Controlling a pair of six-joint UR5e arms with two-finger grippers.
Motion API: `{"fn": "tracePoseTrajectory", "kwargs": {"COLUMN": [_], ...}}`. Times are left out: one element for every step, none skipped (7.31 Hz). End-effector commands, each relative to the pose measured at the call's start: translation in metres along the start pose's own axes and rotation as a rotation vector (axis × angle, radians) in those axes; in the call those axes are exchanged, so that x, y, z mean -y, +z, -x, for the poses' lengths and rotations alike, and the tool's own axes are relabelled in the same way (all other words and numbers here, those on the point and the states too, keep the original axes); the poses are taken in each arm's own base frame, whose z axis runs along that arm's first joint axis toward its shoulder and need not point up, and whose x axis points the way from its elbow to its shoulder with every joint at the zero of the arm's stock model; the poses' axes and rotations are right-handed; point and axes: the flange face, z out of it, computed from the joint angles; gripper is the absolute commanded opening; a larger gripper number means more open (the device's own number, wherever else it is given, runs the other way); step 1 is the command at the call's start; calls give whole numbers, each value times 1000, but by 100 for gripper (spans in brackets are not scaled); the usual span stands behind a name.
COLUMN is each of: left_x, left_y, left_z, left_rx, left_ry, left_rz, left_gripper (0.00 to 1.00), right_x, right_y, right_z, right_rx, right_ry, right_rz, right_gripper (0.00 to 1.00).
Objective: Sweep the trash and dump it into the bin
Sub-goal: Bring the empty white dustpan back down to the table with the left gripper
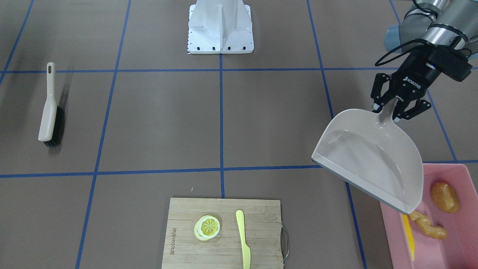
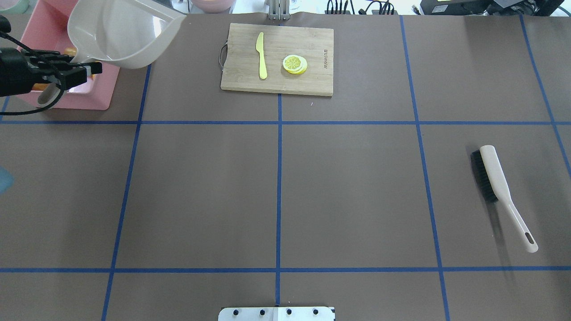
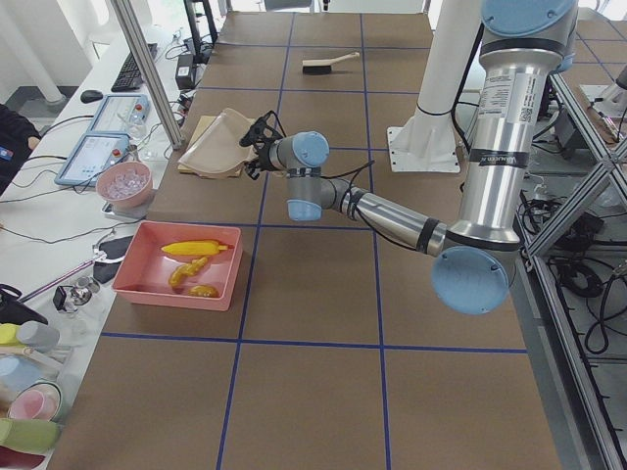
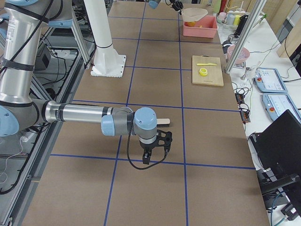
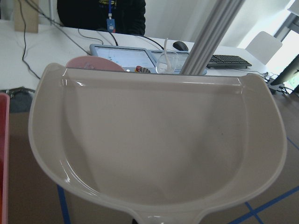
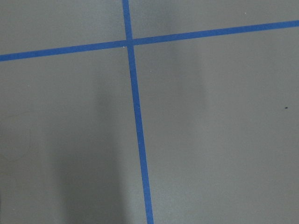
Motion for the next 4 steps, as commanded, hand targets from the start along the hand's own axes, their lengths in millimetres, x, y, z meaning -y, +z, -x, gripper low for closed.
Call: {"fn": "tracePoseTrajectory", "kwargs": {"left_x": [-4,-2,-1,-14], "left_y": [6,7,10,23], "left_z": [-11,-12,-17,-31], "left_rx": [-40,-47,-56,-112], "left_ry": [282,463,510,500], "left_rz": [40,42,57,135], "left_gripper": [0,0,0,0], "right_x": [2,-1,-2,-2], "right_y": [-2,0,0,0], "right_z": [3,0,0,0], "right_rx": [5,7,5,10], "right_ry": [-5,0,1,1], "right_rz": [-4,2,3,4], "right_gripper": [100,100,100,100]}}
